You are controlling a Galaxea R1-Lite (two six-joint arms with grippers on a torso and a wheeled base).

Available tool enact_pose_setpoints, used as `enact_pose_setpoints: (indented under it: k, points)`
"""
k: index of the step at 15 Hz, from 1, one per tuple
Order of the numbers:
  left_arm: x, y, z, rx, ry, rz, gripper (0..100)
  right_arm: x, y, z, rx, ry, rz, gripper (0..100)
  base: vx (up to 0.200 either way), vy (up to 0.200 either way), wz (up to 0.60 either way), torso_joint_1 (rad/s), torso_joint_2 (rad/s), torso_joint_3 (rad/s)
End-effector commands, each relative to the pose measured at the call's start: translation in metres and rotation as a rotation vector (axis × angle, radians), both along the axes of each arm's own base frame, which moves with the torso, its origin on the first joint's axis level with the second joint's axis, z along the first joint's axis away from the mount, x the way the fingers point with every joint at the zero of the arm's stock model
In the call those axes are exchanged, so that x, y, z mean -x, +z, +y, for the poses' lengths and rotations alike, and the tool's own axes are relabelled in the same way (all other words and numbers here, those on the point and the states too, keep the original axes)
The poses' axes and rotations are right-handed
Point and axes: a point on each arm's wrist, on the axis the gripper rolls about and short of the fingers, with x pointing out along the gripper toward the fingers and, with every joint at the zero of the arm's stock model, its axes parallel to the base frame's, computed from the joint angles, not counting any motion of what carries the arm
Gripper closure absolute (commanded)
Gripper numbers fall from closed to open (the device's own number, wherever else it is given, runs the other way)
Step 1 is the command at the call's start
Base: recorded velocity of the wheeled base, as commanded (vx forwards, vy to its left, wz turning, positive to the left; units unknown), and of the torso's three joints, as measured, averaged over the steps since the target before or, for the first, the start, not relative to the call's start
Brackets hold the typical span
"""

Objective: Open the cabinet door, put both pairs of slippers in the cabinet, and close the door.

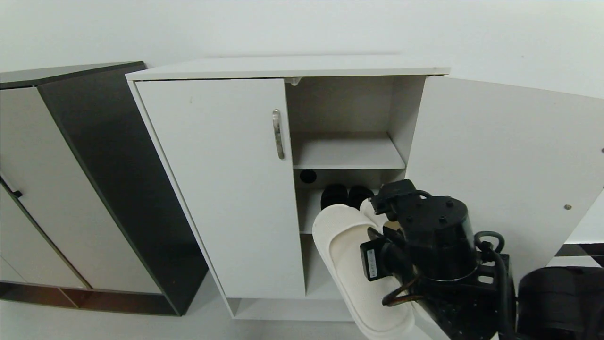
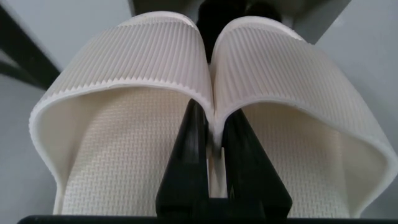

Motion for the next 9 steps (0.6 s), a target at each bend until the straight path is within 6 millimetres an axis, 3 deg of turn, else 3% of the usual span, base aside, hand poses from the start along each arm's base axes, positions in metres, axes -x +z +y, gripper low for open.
enact_pose_setpoints:
  k: [1,4,6,9]
  points:
    - [0.0,0.0,0.0,0.0,0.001,-0.001,100,-0.015,-0.007,0.028,0.007,-0.062,0.012,100,0.0,0.0,0.0,0.0,0.0,0.0]
    - [0.0,0.0,0.0,-0.001,-0.001,0.0,100,-0.037,0.019,0.058,-0.017,-0.255,-0.022,100,0.0,0.0,0.0,0.0,0.0,0.0]
    - [0.0,0.0,0.0,-0.001,-0.001,0.0,100,-0.038,0.035,0.059,-0.037,-0.267,-0.045,100,0.0,0.0,0.0,0.0,0.0,0.0]
    - [0.0,0.0,0.0,-0.001,-0.001,0.0,100,-0.036,0.043,0.055,-0.042,-0.267,-0.06,100,0.0,0.0,0.0,0.0,0.0,0.0]
